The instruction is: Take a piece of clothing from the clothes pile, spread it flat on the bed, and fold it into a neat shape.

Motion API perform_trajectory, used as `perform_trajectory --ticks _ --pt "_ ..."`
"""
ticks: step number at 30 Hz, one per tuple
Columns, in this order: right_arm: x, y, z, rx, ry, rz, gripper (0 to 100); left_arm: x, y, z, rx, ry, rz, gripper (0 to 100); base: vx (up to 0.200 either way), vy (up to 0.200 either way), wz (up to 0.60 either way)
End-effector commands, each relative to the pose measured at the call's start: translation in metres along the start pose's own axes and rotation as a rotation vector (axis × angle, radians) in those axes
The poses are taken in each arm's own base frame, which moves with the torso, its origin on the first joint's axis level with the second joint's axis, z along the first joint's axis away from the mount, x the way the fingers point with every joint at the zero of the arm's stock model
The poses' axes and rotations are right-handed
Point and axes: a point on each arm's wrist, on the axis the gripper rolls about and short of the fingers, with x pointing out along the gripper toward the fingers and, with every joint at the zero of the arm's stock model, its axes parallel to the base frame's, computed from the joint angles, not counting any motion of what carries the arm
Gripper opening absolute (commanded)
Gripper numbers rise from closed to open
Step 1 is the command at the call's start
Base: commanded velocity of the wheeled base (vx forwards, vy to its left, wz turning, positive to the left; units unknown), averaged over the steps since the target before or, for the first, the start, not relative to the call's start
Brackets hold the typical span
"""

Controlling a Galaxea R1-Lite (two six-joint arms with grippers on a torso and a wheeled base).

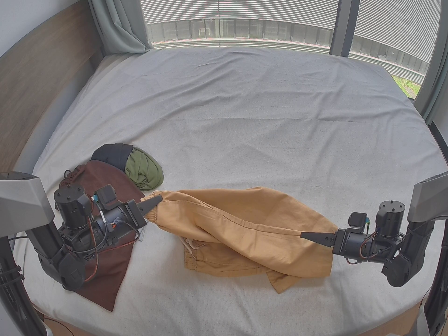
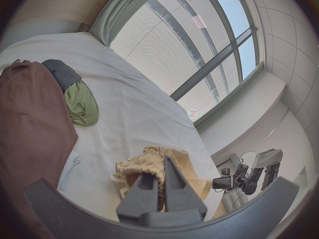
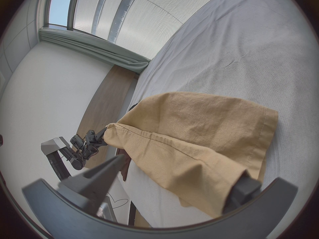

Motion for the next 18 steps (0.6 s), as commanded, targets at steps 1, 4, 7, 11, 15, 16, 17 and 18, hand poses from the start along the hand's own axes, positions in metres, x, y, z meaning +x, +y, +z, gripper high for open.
perform_trajectory --ticks 1,4,7,11,15,16,17,18 --pt "0.0 0.0 0.0 0.0 0.0 0.001 0 0.0 0.0 0.0 -0.001 -0.001 0.0 0 0.0 0.0 0.0" --pt "-0.001 0.0 -0.001 0.003 0.003 -0.001 0 0.0 0.0 0.0 -0.001 -0.002 -0.001 0 0.0 0.0 0.0" --pt "-0.001 0.001 0.0 0.001 0.001 0.001 0 0.0 0.0 0.0 -0.002 -0.002 -0.001 0 0.0 0.0 0.0" --pt "-0.002 0.003 0.002 -0.009 -0.011 0.008 0 0.001 -0.001 0.002 -0.006 -0.007 -0.004 0 0.0 0.0 0.0" --pt "-0.008 0.016 0.011 -0.045 -0.047 0.035 0 0.003 -0.003 0.006 -0.006 -0.024 -0.018 0 0.0 0.0 0.0" --pt "-0.009 0.017 0.013 -0.05 -0.052 0.041 0 0.003 -0.003 0.007 -0.007 -0.025 -0.019 0 0.0 0.0 0.0" --pt "-0.011 0.022 0.016 -0.067 -0.068 0.052 0 0.004 -0.004 0.009 -0.004 -0.033 -0.024 0 0.0 0.0 0.0" --pt "-0.013 0.026 0.02 -0.081 -0.083 0.063 0 0.005 -0.004 0.01 0.002 -0.041 -0.026 0 0.0 0.0 0.0"
